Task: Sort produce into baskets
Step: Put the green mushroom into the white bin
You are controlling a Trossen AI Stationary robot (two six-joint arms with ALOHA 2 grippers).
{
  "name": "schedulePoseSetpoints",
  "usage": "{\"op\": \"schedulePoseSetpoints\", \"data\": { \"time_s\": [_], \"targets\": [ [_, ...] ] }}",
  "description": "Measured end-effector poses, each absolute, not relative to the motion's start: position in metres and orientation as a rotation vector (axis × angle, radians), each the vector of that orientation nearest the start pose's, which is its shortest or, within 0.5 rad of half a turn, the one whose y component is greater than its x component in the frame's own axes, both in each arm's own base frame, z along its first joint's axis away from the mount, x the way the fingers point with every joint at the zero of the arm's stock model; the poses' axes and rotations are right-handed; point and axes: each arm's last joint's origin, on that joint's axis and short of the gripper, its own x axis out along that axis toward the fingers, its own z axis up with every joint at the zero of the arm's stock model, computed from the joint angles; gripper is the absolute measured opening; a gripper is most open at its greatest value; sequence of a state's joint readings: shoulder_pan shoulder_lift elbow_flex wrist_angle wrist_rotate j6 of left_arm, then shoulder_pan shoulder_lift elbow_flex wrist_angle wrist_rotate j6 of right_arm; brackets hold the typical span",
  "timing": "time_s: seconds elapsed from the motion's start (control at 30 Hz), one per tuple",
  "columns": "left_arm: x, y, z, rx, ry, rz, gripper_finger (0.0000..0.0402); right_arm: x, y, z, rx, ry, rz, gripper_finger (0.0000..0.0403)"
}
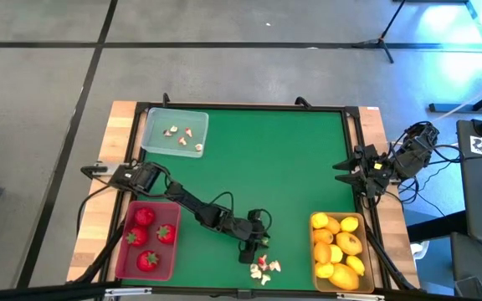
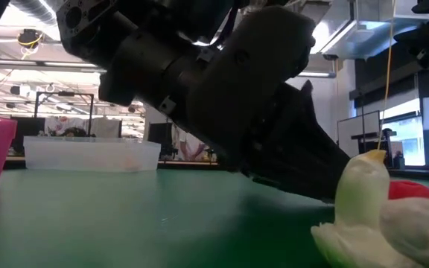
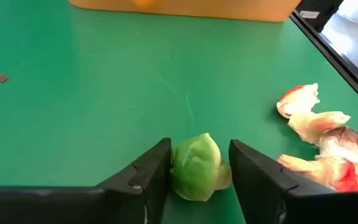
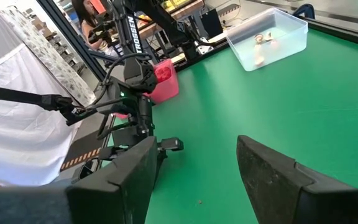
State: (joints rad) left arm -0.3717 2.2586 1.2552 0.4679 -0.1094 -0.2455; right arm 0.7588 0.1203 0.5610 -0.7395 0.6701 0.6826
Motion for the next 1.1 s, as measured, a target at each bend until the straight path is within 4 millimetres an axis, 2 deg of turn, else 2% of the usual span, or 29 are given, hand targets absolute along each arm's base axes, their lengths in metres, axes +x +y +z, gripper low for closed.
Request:
{"op": "schedulePoseSetpoints", "data": {
  "time_s": [0.1,0.23,0.33,0.5,0.77,1.03,1.1],
  "targets": [
    [0.424,-0.159,0.098,-0.115,0.525,-0.192,0.0148,0.042,0.015,0.267,0.484,0.244,0.008,0.0221],
    [0.423,-0.149,0.129,-0.113,0.508,-0.176,0.0144,0.042,0.015,0.267,0.486,0.244,0.008,0.0221],
    [0.418,-0.136,0.153,-0.079,0.546,-0.150,0.0144,0.042,0.015,0.267,0.486,0.244,0.008,0.0221],
    [0.402,-0.106,0.204,-0.039,0.579,-0.066,0.0143,0.042,0.015,0.267,0.485,0.245,0.008,0.0221],
    [0.359,-0.051,0.267,0.048,0.660,0.174,0.0143,0.042,0.015,0.267,0.483,0.247,0.007,0.0221],
    [0.307,0.003,0.317,0.080,0.686,0.412,0.0143,0.042,0.015,0.267,0.479,0.251,0.005,0.0221],
    [0.293,0.017,0.324,0.091,0.713,0.484,0.0143,0.042,0.015,0.266,0.473,0.257,0.004,0.0221]
  ]
}}
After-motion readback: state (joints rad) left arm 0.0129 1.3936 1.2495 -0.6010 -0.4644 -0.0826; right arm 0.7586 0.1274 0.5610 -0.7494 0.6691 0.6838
